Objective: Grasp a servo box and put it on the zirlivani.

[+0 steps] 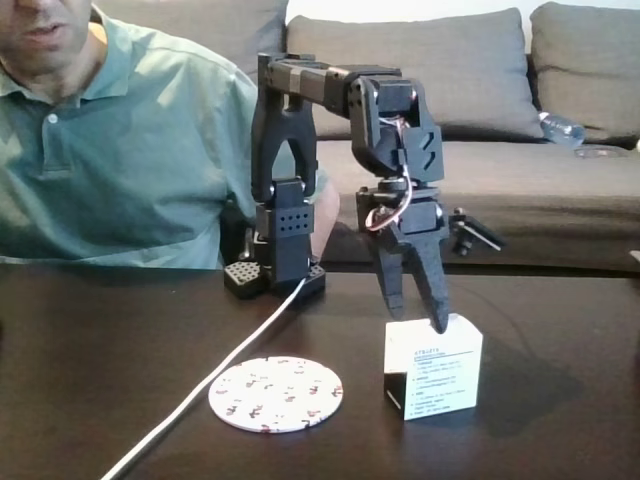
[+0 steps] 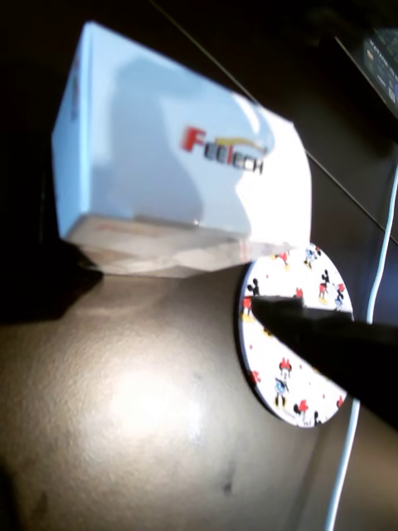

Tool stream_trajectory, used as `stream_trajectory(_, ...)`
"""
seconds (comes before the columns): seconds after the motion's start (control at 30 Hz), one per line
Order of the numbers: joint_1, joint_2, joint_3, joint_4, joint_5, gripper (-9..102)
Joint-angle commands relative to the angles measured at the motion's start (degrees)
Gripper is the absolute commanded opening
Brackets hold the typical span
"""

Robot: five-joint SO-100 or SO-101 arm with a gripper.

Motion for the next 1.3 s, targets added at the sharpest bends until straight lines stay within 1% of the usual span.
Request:
stream_trajectory(0.0, 0.44, 0.35, -0.09, -0.44, -0.09, 37)
stream_trajectory(0.13, 0.53, -1.76, 0.09, -1.76, -0.18, 37)
stream_trajectory(0.3, 0.62, -7.38, 2.02, -6.77, -0.26, 37)
stream_trajectory(0.6, 1.49, -9.84, 1.49, -7.21, -1.32, 36)
stream_trajectory(0.67, 1.49, -9.67, 1.49, -7.29, -1.23, 33)
stream_trajectory(0.8, 1.58, -9.23, 1.41, -9.76, -1.05, 16)
stream_trajectory(0.83, 1.58, -9.23, 1.41, -10.28, -1.05, 14)
stream_trajectory(0.9, 1.58, -9.14, 1.14, -10.46, -1.14, 14)
stream_trajectory(1.07, 2.90, -8.96, -2.02, -8.26, -1.14, 14)
stream_trajectory(1.27, 2.72, -8.70, -15.47, 5.27, -0.97, 13)
